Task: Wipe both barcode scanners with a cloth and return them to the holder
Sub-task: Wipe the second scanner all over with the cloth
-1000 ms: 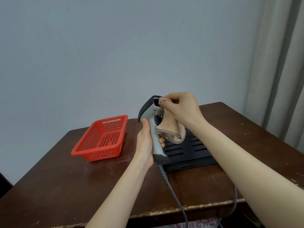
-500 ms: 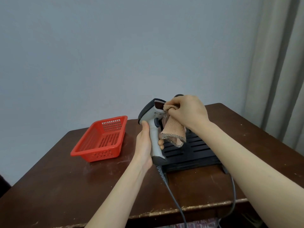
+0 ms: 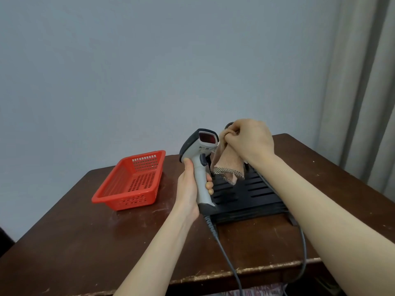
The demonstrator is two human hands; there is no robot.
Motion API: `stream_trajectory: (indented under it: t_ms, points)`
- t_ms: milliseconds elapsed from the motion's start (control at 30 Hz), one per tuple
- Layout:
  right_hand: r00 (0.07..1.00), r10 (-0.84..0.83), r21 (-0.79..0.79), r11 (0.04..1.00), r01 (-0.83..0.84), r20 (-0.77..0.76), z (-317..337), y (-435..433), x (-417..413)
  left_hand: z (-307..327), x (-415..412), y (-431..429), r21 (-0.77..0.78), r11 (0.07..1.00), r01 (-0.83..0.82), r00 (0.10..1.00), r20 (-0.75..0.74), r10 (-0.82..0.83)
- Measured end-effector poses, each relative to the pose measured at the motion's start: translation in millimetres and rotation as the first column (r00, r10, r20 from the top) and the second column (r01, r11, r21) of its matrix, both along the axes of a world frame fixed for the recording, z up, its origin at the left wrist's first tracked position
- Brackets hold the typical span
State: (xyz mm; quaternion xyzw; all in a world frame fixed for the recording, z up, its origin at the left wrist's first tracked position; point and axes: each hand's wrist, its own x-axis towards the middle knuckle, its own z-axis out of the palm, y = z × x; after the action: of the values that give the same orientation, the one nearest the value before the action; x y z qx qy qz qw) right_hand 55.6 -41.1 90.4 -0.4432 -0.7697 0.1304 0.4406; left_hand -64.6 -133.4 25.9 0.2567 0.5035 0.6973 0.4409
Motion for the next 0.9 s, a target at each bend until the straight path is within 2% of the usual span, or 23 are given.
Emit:
stream_trajectory:
  t_ms: [100, 200, 267, 367, 400, 433, 533, 600, 700, 833, 900]
  points:
    - [0.969, 0.092, -0.022, 0.995, -0.100, -0.229, 6, -2, 0, -1, 1, 1, 0.000, 1.000, 0.001, 1.000, -0.017, -0.001]
    - [0.938, 0.216, 0.009, 0.975, -0.221, -0.271, 8, -9, -10, 0, 5, 2, 0.004, 1.000, 0.014, 1.000, -0.017, -0.014]
    - [0.966, 0.177, -0.013, 0.983, -0.183, -0.188, 6, -3, -12, 0, 5, 2, 0.021, 1.000, 0.003, 1.000, 0.007, -0.004]
    - [0.995, 0.080, -0.079, 0.994, -0.075, 0.059, -6, 8, -6, 7, 1, 1, 0.062, 0.998, -0.002, 1.000, 0.016, 0.001]
    - [0.996, 0.061, -0.085, 0.995, -0.055, 0.069, -11, 9, -5, 10, -1, 2, 0.064, 0.998, 0.003, 1.000, 0.011, -0.003]
    - [0.999, 0.047, -0.083, 0.996, -0.045, 0.021, -14, 7, -4, 13, -2, 3, 0.060, 0.998, 0.008, 1.000, 0.007, -0.008]
    - [0.966, 0.060, -0.044, 0.996, -0.074, -0.253, -6, -2, -7, 13, -2, 3, 0.024, 1.000, 0.011, 1.000, -0.010, -0.010]
    - [0.938, 0.139, 0.000, 0.989, -0.147, -0.317, 2, -6, -9, 9, 0, 5, 0.011, 1.000, 0.005, 1.000, -0.011, -0.005]
    - [0.941, 0.250, 0.004, 0.967, -0.256, -0.229, -1, -11, -12, 8, 3, 5, 0.026, 1.000, -0.015, 1.000, 0.024, 0.015]
    - [0.911, 0.411, -0.094, 0.906, -0.412, -0.032, -17, -12, -9, 6, -3, 7, 0.023, 0.999, -0.043, 0.998, 0.035, 0.042]
    - [0.925, 0.371, -0.076, 0.923, -0.377, -0.081, -17, -11, -8, 6, -3, 8, 0.018, 0.999, -0.044, 0.999, 0.017, 0.044]
